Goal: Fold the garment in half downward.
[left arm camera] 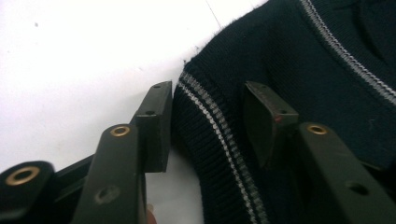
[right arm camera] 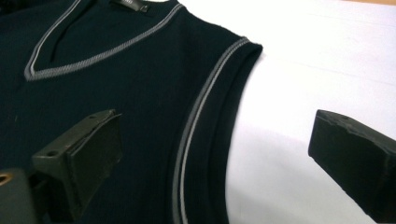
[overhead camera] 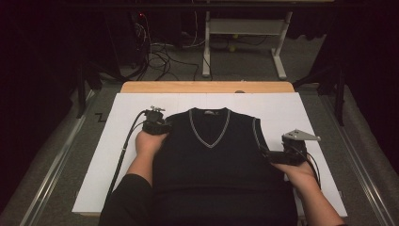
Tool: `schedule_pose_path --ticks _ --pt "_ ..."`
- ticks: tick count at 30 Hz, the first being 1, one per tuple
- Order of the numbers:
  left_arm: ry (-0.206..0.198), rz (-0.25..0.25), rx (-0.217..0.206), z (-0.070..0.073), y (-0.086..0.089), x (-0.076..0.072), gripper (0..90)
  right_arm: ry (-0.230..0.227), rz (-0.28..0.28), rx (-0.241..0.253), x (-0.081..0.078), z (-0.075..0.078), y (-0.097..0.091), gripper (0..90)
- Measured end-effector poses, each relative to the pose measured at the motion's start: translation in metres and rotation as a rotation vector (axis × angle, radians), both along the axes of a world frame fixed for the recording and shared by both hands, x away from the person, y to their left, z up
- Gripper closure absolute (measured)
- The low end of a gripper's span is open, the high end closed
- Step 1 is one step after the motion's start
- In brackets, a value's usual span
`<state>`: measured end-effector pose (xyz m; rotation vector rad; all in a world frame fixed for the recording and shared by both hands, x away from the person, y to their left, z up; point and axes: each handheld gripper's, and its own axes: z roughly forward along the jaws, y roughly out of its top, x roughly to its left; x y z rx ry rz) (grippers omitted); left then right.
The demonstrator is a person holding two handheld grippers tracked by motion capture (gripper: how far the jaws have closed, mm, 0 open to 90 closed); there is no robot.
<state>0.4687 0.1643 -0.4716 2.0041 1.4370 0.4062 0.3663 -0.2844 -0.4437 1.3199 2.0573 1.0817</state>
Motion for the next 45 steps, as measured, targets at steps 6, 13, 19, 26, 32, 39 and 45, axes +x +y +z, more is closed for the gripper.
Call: schedule_pose_path --ticks 6,13,19,26,32,39,45 --pt "0.01 -0.041 -0.027 0.001 -0.002 -0.006 68.0 0.049 -0.036 0.024 0.038 0.004 0.015 17.7" --pt "-0.042 -0.053 -0.047 0.005 -0.004 -0.026 69.4 0.143 -0.103 -0.071 0.093 -0.008 0.037 29.2" --pt "-0.101 -0.055 -0.058 0.006 -0.003 -0.035 69.9 0.179 -0.112 -0.09 0.107 -0.018 0.04 31.8" --pt "-0.121 -0.047 -0.086 0.01 0.0 -0.041 69.9 0.161 -0.074 -0.112 0.109 -0.02 0.053 60.0" --pt "-0.135 -0.06 -0.091 0.012 0.002 -0.045 70.6 0.183 -0.053 -0.06 0.105 -0.019 0.056 78.6" --pt "-0.196 -0.037 -0.117 0.03 0.012 -0.044 71.4 0.062 -0.057 -0.066 0.09 0.007 0.045 78.8" --pt "-0.249 -0.037 -0.142 0.053 0.022 -0.04 71.5 -0.038 -0.075 -0.044 0.082 0.031 0.036 78.8"
